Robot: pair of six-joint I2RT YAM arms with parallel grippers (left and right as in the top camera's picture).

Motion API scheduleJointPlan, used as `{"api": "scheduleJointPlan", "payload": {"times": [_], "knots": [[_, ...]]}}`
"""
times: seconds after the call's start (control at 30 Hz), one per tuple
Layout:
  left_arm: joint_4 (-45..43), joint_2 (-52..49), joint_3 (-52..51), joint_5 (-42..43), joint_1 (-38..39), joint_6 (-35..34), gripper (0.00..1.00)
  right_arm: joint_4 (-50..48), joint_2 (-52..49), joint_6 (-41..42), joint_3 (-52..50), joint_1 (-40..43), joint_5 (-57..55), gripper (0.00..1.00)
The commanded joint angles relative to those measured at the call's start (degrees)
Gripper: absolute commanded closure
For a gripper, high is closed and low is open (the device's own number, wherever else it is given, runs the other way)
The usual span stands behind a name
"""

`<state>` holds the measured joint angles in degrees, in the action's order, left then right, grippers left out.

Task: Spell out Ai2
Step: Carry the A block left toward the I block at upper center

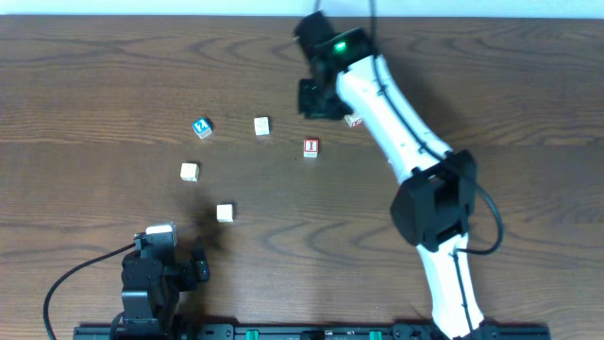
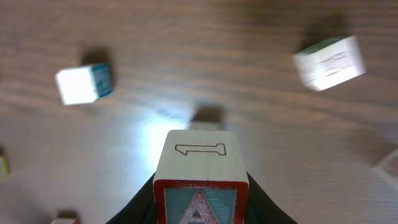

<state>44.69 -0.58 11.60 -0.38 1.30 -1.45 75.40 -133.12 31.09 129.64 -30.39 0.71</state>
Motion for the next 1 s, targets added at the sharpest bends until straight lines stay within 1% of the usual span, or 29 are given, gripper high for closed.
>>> {"api": "scheduleJointPlan", "payload": {"times": [0.0,0.17,0.3,0.37,0.53,0.97], "knots": [[1.9,0.4,-1.3,-0.4,0.2,0.2,0.05,-0.1,-0.4,3.3,0.8,-3.6,-2.8,0.98],[1.9,0.4,-1.3,-0.4,0.2,0.2,0.05,-0.6,-1.2,5.8,0.8,-8.5,-5.0,0.98],[1.9,0.4,-1.3,-0.4,0.2,0.2,0.05,-0.4,-4.0,8.7,0.7,-10.8,-5.4,0.98],[1.9,0.4,-1.3,-0.4,0.2,0.2,0.04,0.3,-5.9,10.4,0.7,-10.9,-5.0,0.98],[1.9,0.4,-1.3,-0.4,0.2,0.2,0.05,0.4,-7.8,11.3,0.7,-10.1,-4.4,0.98],[1.9,0.4,-1.3,-0.4,0.2,0.2,0.05,-0.8,-9.8,10.8,0.7,-9.3,-4.3,0.98]]}}
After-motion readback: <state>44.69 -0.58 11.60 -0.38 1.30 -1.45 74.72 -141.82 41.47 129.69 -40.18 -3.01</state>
